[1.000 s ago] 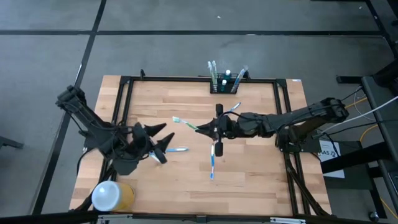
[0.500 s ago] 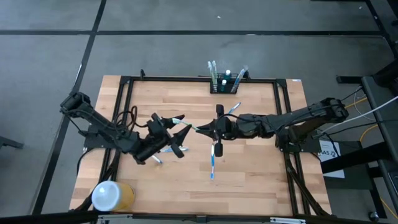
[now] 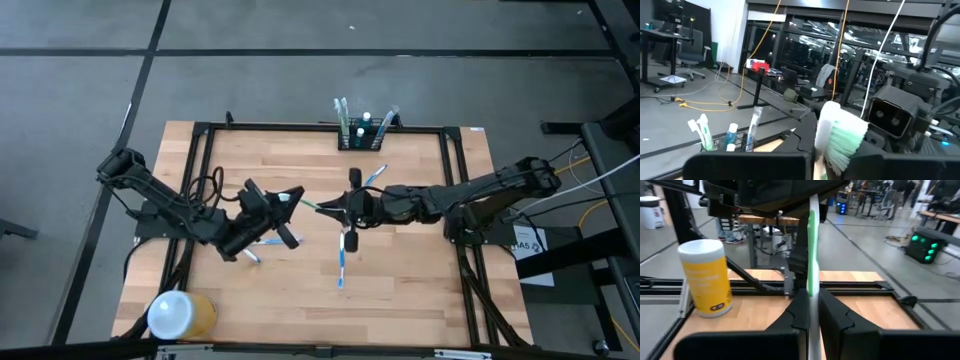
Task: Pick & Place toothbrushing station
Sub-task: Put the green toothbrush into the black organizer
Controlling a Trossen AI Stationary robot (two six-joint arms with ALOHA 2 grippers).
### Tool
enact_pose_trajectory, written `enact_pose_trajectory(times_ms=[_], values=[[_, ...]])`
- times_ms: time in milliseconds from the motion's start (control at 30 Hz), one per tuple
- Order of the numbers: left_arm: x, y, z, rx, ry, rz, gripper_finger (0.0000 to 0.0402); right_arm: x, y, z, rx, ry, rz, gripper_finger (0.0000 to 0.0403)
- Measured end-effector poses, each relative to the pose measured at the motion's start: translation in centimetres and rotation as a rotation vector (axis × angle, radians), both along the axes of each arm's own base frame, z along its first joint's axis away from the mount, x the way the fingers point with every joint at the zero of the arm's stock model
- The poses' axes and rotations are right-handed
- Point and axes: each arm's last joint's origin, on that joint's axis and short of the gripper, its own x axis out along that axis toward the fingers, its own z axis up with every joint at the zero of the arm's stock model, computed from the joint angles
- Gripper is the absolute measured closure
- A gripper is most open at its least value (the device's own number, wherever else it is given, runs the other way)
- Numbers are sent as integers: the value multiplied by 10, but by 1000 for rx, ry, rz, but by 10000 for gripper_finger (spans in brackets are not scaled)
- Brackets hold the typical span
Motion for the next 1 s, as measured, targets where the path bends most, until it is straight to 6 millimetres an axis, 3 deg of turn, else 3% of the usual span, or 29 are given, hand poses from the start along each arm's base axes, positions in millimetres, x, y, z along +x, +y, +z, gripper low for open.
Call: enact_pose_trajectory(times_ms=[167,567,1000], values=[[-1,0,1,-8,-11,-2,382,0,-8,5,-26,-26,-40,382],[0,-1,1,2,-8,-17,284,-2,-19,14,-19,-83,-118,382],[2,11,4,16,8,83,271,-2,-16,14,-16,-87,-87,382]])
